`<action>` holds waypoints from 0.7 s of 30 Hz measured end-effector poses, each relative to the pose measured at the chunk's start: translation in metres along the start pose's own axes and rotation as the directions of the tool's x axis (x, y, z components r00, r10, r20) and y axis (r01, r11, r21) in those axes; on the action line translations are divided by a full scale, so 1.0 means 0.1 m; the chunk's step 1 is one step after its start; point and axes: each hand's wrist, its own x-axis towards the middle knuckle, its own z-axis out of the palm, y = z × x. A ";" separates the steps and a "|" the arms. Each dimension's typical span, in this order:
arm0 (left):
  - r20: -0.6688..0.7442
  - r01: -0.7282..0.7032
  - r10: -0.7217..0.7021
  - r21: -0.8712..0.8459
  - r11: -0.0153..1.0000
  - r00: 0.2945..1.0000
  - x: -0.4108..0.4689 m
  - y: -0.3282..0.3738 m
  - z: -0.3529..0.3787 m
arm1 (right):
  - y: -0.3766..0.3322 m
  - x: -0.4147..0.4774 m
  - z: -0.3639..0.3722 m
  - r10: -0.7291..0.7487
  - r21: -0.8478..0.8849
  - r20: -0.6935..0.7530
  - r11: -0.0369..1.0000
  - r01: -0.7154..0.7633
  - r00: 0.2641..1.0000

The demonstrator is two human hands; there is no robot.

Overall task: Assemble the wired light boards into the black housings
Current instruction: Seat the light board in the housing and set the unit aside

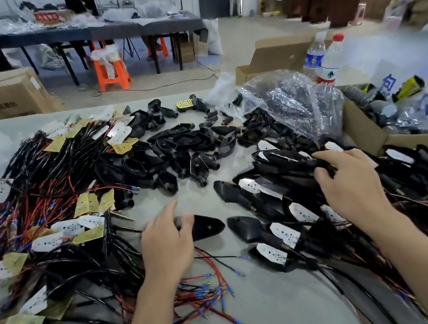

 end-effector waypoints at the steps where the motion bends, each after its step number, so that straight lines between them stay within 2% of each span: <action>1: 0.016 0.001 -0.002 0.024 1.000 1.000 0.01 0.00 0.00 | 0.00 -0.03 0.01 -0.027 0.036 -0.025 0.999 0.028 0.999; 4: 0.039 0.038 -0.038 0.000 0.999 0.998 0.02 0.01 -0.01 | -0.14 -0.08 0.06 -0.124 0.116 -0.079 0.984 0.132 0.989; 8: 0.034 0.138 -0.135 -0.119 0.983 0.990 0.03 0.15 -0.11 | -0.50 -0.02 0.20 -0.326 0.116 -0.039 0.937 0.329 0.944; 10: -0.002 0.154 -0.157 -0.183 0.971 0.988 0.09 0.28 -0.17 | -0.66 0.09 0.28 -0.439 0.079 0.055 0.897 0.434 0.897; 14: -0.046 0.095 -0.105 -0.173 0.980 0.993 0.46 0.62 -0.25 | -0.94 0.38 0.43 -0.506 -0.004 0.314 0.845 0.534 0.803; 17: -0.001 0.147 -0.148 -0.085 0.985 0.989 0.84 0.82 -0.16 | -1.18 0.58 0.55 -0.490 -0.046 0.485 0.813 0.580 0.725; 21: 0.067 0.213 -0.218 0.072 0.974 0.974 1.11 0.93 0.05 | -1.31 0.80 0.58 -0.438 -0.034 0.626 0.811 0.584 0.645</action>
